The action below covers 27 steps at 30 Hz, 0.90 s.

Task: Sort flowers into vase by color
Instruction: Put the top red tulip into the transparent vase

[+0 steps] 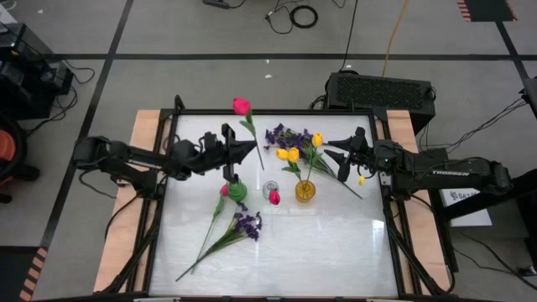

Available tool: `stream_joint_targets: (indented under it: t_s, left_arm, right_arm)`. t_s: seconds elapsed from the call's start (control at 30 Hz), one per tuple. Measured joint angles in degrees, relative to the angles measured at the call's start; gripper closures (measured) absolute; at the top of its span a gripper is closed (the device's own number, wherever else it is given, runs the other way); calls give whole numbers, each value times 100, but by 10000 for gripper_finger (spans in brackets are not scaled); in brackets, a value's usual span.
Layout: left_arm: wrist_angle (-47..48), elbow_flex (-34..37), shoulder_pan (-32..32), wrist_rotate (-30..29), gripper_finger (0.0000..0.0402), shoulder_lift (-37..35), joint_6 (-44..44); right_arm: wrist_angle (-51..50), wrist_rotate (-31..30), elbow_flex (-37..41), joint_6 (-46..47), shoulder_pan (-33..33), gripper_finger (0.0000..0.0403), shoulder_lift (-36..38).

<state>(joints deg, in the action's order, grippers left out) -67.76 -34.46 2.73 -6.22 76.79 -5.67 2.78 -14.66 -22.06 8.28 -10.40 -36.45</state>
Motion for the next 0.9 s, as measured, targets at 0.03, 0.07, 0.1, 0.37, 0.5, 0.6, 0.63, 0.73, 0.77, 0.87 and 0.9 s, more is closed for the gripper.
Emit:
stream_joint_targets:
  t_s: [0.03, 0.07, 0.1, 0.37, 0.5, 0.6, 0.63, 0.73, 0.77, 0.87, 0.9]
  left_arm:
    - [-46, -1, -31, -12, 402, 72, 0]
    - [-53, -1, -56, -24, 402, 152, -1]
    - [-55, 1, -77, -55, 402, 239, -3]
    - [-108, 3, -213, -878, 402, 727, -309]
    - [-150, 4, -217, -971, 402, 899, -644]
    - [-310, 80, -243, -1076, 402, 1076, -807]
    - [-447, 113, -260, -1106, 402, 1157, -852]
    - [-823, 168, -300, -1122, 402, 1359, -899]
    - [-892, 175, -318, -1130, 402, 1409, -903]
    - [-996, 178, -369, -1205, 402, 1552, -901]
    - [-1021, 178, -387, -1217, 402, 1600, -902]
  right_arm:
    - [5, 0, 0, 2, -1, 248, 0]
    - [3, 0, 0, 2, -2, 248, 0]
    - [1, -2, 0, 2, 1, 248, 0]
    - [3, -2, 0, 2, -2, 248, 0]
    - [2, -2, 0, -36, -2, 248, 0]
    - [2, -2, 0, -36, 1, 248, -2]
    - [-1, -2, 0, -42, 0, 248, -2]
    - [2, -4, 0, -57, 0, 248, -2]
    - [0, -2, 0, -57, -2, 248, -2]
    - [1, -4, 0, -57, 1, 248, -2]
    - [1, -4, 0, -57, -2, 248, -2]
